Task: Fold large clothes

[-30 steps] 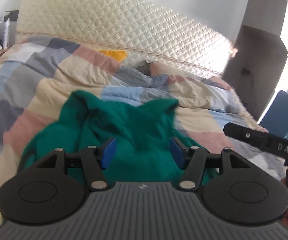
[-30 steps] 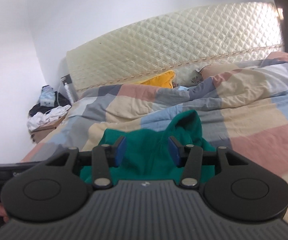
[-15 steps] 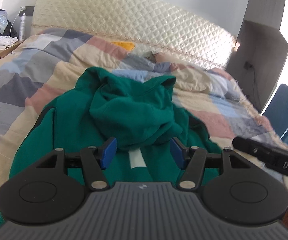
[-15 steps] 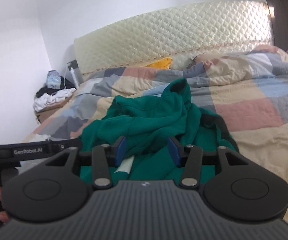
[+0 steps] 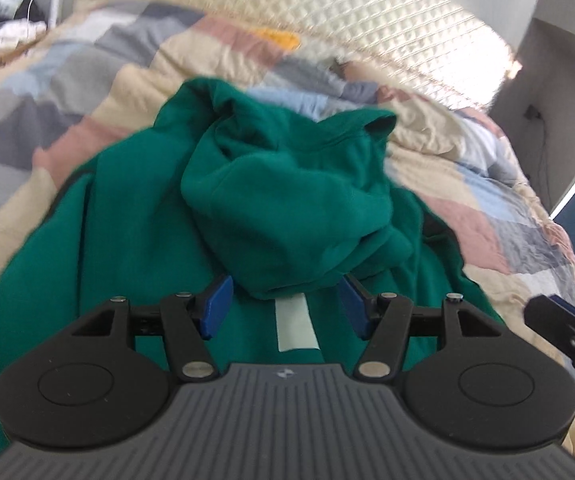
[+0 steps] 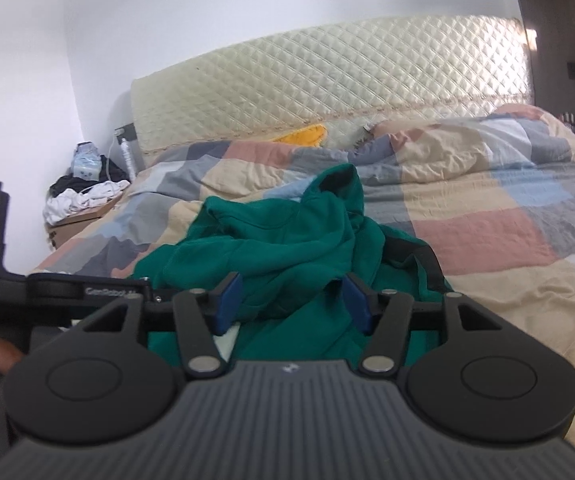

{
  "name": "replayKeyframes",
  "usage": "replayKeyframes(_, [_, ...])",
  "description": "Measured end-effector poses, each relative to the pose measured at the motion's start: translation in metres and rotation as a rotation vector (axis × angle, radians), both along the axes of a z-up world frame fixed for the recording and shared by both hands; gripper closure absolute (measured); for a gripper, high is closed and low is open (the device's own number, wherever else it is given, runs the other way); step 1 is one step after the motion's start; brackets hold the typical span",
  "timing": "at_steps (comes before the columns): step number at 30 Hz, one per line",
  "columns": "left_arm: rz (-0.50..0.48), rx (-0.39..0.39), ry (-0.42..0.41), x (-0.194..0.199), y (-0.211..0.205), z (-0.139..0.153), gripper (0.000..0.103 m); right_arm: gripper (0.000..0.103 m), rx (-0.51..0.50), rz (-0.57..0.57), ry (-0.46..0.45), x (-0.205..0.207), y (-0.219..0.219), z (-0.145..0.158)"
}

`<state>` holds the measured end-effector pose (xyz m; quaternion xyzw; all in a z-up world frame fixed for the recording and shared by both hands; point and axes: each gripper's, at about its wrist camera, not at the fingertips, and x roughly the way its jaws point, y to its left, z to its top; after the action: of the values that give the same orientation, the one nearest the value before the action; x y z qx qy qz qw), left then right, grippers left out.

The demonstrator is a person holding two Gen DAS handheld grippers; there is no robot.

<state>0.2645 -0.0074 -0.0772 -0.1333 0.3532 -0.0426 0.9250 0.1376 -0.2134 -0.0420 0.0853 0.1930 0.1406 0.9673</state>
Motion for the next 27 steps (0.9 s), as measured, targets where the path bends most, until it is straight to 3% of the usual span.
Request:
replayKeyframes(5, [-0.008,0.038,0.015,0.035,-0.004,-0.018,0.038,0.045,0.034,-0.018,0.040,0.018,-0.004,-0.017])
replayKeyframes(12, [0.010,0.011,0.018,0.079,0.002,-0.022,0.038,0.045,0.029,-0.030,0.086,0.027,-0.001,-0.024])
replayKeyframes(16, [0.042,-0.017,0.064,0.105,0.003,-0.027,0.038,0.045,0.055,-0.051,0.107,0.027,-0.004,-0.022])
replayKeyframes(22, [0.032,0.050,0.051,0.143,-0.011,-0.027,0.039,0.045,0.045,-0.057,0.111,0.038,-0.001,-0.024])
replayKeyframes(27, [0.043,0.042,0.061,0.186,-0.014,-0.026,0.038,0.045,0.058,-0.066,0.160,0.052,0.003,-0.032])
